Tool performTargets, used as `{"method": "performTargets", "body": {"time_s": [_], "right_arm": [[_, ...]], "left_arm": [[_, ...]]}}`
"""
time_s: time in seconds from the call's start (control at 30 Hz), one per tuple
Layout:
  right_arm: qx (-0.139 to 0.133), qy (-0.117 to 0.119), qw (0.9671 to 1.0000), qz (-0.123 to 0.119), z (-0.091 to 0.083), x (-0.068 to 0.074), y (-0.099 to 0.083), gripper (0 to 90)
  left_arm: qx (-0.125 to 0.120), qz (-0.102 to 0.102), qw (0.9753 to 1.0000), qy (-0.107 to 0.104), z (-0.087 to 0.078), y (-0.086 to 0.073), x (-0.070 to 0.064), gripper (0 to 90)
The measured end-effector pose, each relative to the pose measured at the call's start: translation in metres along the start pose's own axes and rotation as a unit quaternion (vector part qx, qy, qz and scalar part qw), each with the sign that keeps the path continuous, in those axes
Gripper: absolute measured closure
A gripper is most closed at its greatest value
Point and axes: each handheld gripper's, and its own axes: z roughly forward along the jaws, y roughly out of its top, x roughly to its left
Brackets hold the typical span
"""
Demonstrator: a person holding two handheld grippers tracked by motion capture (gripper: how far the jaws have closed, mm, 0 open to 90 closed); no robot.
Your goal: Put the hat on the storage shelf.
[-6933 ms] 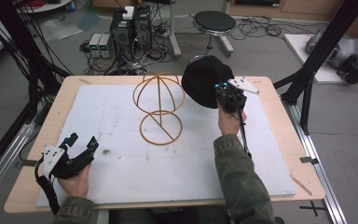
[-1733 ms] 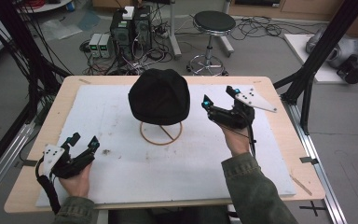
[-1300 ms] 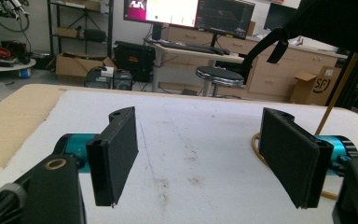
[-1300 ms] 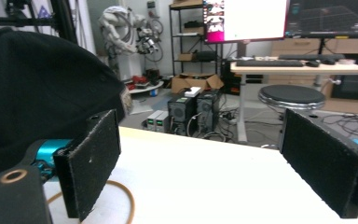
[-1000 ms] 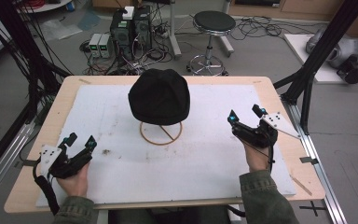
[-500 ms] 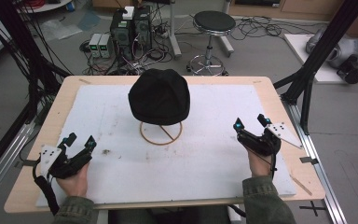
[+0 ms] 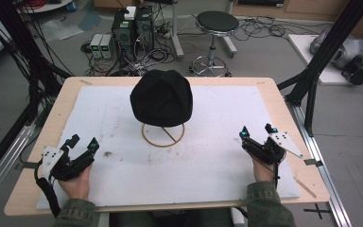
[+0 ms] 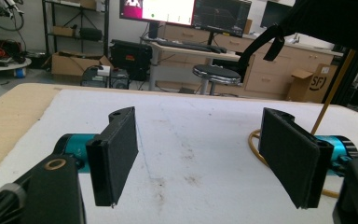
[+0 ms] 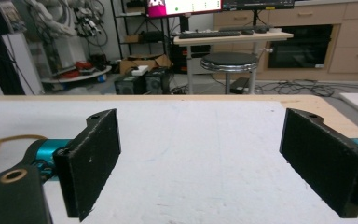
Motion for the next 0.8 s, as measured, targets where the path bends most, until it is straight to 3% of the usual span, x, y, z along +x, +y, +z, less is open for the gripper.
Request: {"method": "performTargets", "body": {"time_s": [0.03, 0.13, 0.3, 0.8], "right_arm": [[0.007, -0.004, 1.0, -0.002, 0.001, 0.0, -0.001, 11.6], [0.016, -0.008, 0.9996, 0.023, 0.002, -0.01, -0.011, 12.1], [0.008, -0.025, 0.9983, 0.052, 0.0, -0.021, -0.013, 12.1], [0.007, -0.015, 0.9985, 0.053, 0.0, -0.021, -0.014, 12.1]], "left_arm": [[0.001, 0.001, 1.0, 0.0, 0.0, 0.0, 0.0, 28.2], [-0.002, -0.002, 1.0, 0.003, 0.0, 0.0, 0.0, 28.3], [0.001, 0.003, 1.0, 0.002, 0.0, 0.0, 0.0, 28.2], [0.003, 0.003, 1.0, 0.001, 0.0, -0.001, 0.0, 28.3]]}}
